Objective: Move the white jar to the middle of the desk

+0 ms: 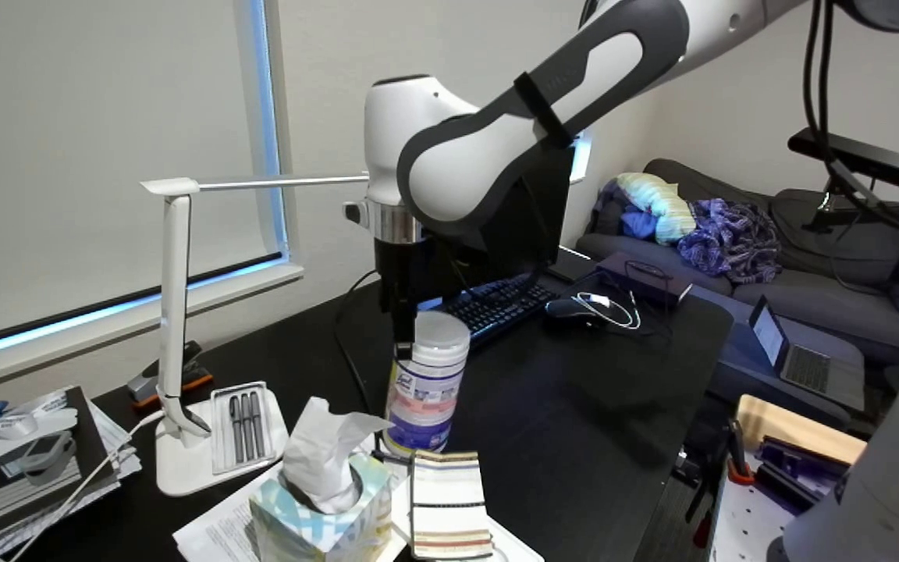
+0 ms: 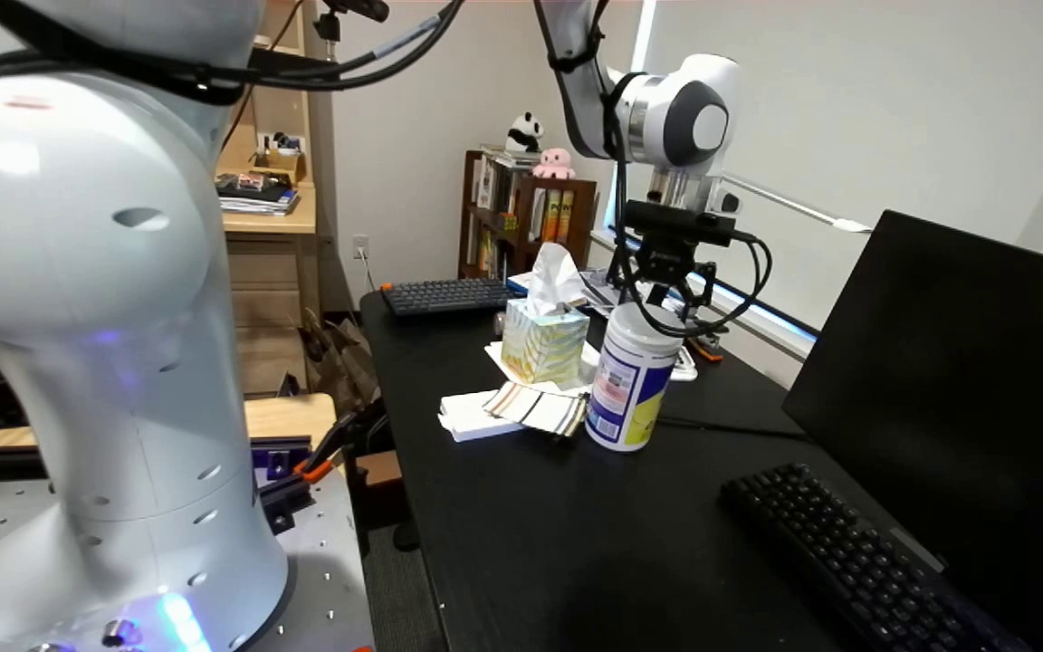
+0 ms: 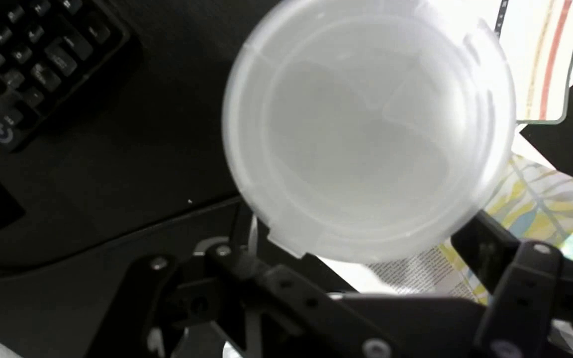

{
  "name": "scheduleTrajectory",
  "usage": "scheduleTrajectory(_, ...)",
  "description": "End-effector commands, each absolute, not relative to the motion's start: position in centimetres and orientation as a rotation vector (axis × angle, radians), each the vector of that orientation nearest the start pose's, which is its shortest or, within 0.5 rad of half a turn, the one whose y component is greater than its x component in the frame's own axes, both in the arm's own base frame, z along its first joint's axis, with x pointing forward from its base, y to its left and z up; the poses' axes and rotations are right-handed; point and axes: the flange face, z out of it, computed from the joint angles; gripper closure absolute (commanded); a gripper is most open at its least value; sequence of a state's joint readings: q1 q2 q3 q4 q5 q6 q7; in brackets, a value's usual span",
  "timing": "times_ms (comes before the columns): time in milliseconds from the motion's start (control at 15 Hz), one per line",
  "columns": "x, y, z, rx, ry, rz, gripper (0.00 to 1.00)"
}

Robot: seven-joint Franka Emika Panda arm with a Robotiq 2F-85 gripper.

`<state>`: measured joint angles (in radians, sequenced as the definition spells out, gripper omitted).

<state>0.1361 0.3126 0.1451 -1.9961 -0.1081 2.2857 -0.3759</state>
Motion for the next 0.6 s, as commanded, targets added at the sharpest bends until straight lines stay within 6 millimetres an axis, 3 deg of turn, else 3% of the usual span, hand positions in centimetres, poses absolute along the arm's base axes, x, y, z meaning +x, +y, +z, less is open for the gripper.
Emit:
scheduleTrajectory(0,59.1,17.2,29.8,-2.97,-1.074,0.008,0.0)
scheduleTrajectory(533,60.3,18.3,25.9,-2.948,-1.047,0.08,0.0)
